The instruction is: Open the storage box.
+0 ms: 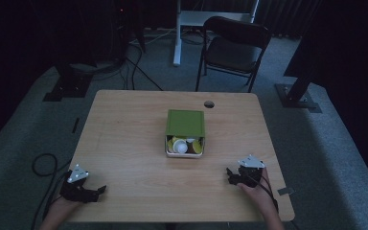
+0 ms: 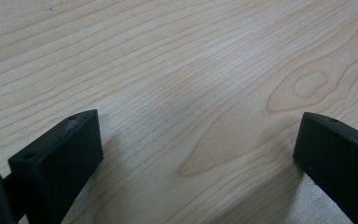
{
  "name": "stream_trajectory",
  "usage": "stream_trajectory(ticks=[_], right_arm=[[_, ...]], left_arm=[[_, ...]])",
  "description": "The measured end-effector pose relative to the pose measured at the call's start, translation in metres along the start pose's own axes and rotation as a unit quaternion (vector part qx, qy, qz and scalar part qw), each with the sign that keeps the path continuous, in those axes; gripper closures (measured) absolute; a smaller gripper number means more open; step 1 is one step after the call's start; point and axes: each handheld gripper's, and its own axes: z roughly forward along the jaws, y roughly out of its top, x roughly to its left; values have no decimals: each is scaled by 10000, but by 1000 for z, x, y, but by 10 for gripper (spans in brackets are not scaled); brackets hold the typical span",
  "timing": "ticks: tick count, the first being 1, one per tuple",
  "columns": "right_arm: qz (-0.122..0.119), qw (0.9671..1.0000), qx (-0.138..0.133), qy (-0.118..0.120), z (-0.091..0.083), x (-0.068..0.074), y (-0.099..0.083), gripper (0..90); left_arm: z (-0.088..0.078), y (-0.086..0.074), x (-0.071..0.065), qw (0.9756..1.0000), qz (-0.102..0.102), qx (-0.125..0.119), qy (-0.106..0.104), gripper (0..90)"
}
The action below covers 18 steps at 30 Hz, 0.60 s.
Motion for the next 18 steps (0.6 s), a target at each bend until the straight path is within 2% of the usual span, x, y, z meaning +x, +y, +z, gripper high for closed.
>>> stream_trajectory(ticks=[3, 8, 10, 18], right_arm=[[-285, 9995, -56, -94, 0, 8, 4, 104], [-516, 9984, -218, -99, 1, 19, 11, 104], [-764, 9965, -302, -180, 1, 24, 14, 104], [-1222, 9905, -601, -177, 0, 40, 23, 118]], left_arm=[[0, 0, 0, 10000, 0, 2, -1, 12], [0, 0, 0, 10000, 0, 3, 0, 12], [0, 0, 0, 10000, -1, -5, -1, 12], [0, 0, 0, 10000, 2, -4, -3, 12]])
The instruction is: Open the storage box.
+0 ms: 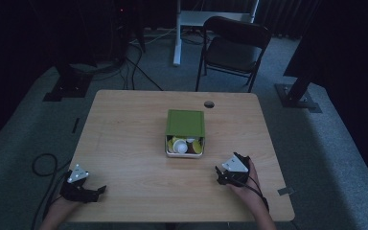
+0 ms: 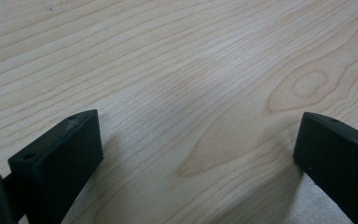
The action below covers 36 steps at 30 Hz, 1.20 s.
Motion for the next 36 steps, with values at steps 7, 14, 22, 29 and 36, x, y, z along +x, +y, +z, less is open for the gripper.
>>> stream_trajectory(ticks=[7, 14, 22, 29, 36], right_arm=[[-582, 9979, -209, -171, -2, 15, 7, 128], [-1071, 9927, -451, -323, -2, 28, 14, 136], [-1695, 9820, -681, -470, 0, 46, 25, 150], [-2212, 9690, -887, -645, 2, 61, 33, 165], [-2613, 9571, -1029, -720, 4, 76, 42, 191]], left_arm=[[0, 0, 0, 10000, 2, -2, -2, 12], [0, 0, 0, 10000, 2, -1, -2, 12], [0, 0, 0, 10000, 3, -1, -1, 12], [0, 0, 0, 10000, 4, -3, -4, 12], [0, 0, 0, 10000, 5, -3, -4, 12]])
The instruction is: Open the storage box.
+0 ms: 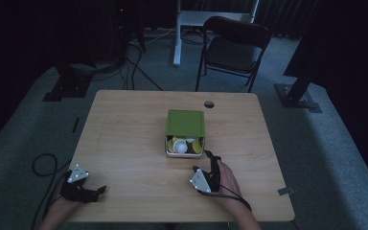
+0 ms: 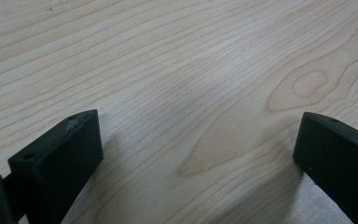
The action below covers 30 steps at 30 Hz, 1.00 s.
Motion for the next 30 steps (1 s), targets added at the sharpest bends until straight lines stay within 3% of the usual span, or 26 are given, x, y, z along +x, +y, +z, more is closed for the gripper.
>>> stream_trajectory(ticks=[5, 8, 9, 10, 11, 14, 15, 16, 17, 19, 20, 23, 25, 30], right_arm=[[-491, 9987, -97, -125, 5, 9, 10, 214], [-828, 9962, -162, -197, 6, 15, 14, 247], [-828, 9962, -162, -197, 6, 15, 14, 247], [-1028, 9942, -177, -263, 8, 19, 15, 277], [-1028, 9942, -177, -263, 8, 19, 15, 277], [-1403, 9888, -200, -460, 11, 25, 18, 370], [-1403, 9888, -200, -460, 11, 25, 18, 370], [-1637, 9845, -224, -581, 12, 28, 19, 397], [-1750, 9823, -238, -630, 13, 29, 20, 408], [-1811, 9812, -233, -632, 13, 30, 21, 417], [-1930, 9782, -251, -730, 15, 33, 22, 452], [-1939, 9779, -226, -746, 17, 35, 23, 473], [-2027, 9752, -238, -855, 18, 38, 24, 508], [-2031, 9760, -227, -752, 21, 42, 24, 553]], left_arm=[[0, 0, 0, 10000, 0, 1, 0, 12], [0, 0, 0, 10000, 4, 0, -5, 12], [0, 0, 0, 10000, 5, 0, -5, 12], [0, 0, 0, 10000, 4, 0, -6, 12], [0, 0, 0, 10000, 4, 0, -6, 12], [0, 0, 0, 10000, 4, 0, -5, 12], [0, 0, 0, 10000, 4, 0, -5, 12], [0, 0, 0, 10000, 4, 0, -5, 12], [0, 0, 0, 10000, 4, -1, -5, 12], [0, 0, 0, 10000, 5, -1, -5, 12], [0, 0, 0, 10000, 4, -1, -5, 12], [0, 0, 0, 10000, 4, -1, -5, 12], [0, 0, 0, 10000, 4, -1, -5, 12], [0, 0, 0, 10000, 4, -1, -4, 12]])
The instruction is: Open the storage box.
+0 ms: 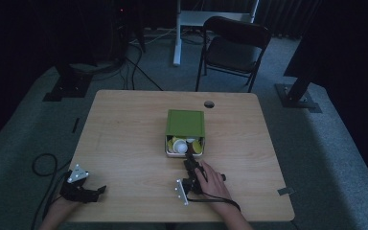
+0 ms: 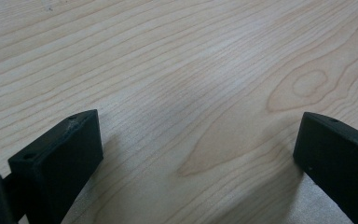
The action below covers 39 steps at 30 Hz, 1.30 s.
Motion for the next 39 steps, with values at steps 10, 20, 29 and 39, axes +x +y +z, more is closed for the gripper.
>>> stream_trajectory(ticks=[10, 20, 29, 39], right_arm=[[-198, 9995, 238, -109, 7, 7, -2, 558], [-672, 9967, 358, -280, 13, 12, 2, 662], [-750, 9958, 450, -269, 15, 14, 2, 714], [-680, 9965, 451, -173, 13, 12, 3, 718]], left_arm=[[0, 0, 0, 10000, 0, 1, 0, 12], [0, 0, 0, 10000, -2, 0, 1, 12], [0, 0, 0, 10000, -1, 1, 1, 12], [0, 0, 0, 10000, -2, 1, 1, 12]])
